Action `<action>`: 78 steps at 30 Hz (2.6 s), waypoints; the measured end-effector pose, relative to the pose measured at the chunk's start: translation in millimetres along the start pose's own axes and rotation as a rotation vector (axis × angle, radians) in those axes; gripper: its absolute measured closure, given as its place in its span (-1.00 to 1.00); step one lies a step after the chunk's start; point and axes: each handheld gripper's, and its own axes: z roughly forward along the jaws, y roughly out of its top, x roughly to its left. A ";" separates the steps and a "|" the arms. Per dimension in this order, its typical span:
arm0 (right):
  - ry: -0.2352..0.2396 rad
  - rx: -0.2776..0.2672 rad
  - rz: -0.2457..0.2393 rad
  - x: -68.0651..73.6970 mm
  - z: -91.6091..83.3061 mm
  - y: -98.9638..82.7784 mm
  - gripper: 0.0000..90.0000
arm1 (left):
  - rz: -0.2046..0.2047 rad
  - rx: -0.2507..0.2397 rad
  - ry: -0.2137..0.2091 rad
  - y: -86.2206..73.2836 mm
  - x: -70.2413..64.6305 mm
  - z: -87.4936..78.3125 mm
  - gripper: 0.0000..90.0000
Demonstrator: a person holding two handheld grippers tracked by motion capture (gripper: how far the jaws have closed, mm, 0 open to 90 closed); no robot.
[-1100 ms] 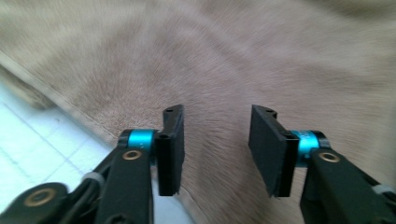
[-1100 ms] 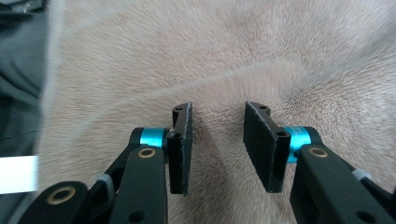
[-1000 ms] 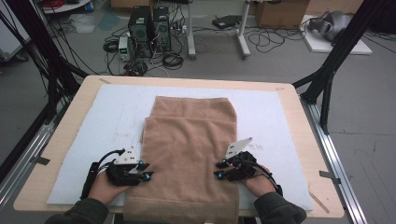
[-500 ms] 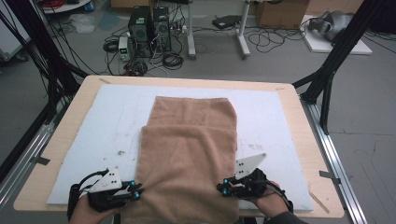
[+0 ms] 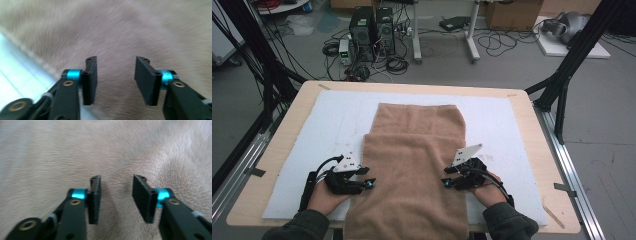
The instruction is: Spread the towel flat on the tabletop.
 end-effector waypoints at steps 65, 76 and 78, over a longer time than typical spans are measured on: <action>0.061 0.017 -0.049 40.0 -3.5 -17.0 0.45 | 0.042 -0.019 -0.063 -23.1 -30.6 -23.6 0.38; 0.100 -0.012 -0.062 37.5 -3.3 -19.1 0.91 | 0.052 -0.065 -0.032 -36.5 -43.7 -35.8 0.92; 0.105 -0.013 -0.068 39.4 -2.0 -17.4 0.91 | 0.047 -0.069 -0.026 -40.6 -47.5 -40.9 0.93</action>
